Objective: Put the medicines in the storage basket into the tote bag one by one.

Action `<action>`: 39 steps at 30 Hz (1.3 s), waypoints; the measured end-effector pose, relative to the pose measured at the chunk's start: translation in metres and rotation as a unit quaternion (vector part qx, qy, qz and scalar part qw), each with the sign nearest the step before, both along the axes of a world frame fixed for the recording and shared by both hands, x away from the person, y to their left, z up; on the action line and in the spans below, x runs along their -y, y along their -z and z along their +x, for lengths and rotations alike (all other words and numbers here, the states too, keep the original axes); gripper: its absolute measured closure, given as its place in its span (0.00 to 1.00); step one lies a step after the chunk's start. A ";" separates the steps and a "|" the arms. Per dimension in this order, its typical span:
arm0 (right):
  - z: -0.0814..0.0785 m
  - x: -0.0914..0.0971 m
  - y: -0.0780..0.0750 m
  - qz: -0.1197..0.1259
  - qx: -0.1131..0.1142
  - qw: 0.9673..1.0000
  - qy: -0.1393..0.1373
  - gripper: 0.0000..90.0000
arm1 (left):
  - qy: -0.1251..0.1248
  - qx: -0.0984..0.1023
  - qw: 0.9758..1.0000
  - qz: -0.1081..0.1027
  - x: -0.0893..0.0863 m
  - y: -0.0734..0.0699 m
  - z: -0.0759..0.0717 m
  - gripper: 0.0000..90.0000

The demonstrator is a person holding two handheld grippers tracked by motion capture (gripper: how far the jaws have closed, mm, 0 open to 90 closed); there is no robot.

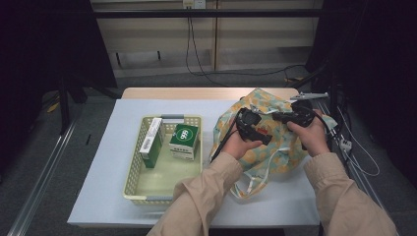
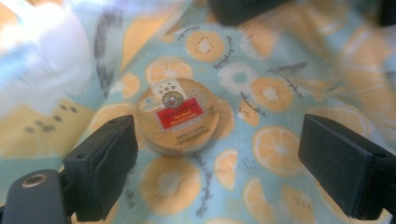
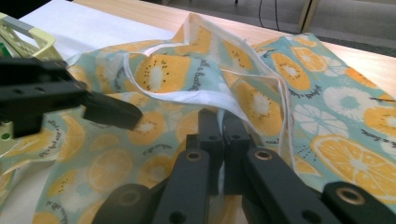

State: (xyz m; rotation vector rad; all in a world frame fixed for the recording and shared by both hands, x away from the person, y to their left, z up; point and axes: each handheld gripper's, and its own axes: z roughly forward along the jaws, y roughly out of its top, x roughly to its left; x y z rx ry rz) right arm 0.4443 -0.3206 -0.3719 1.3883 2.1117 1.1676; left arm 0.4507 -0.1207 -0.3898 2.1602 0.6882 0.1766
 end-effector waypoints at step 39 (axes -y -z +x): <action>-0.007 -0.013 0.001 -0.007 0.001 1.000 -0.005 1.00 | -0.025 0.018 0.999 -0.007 -0.097 -0.103 -0.045 0.10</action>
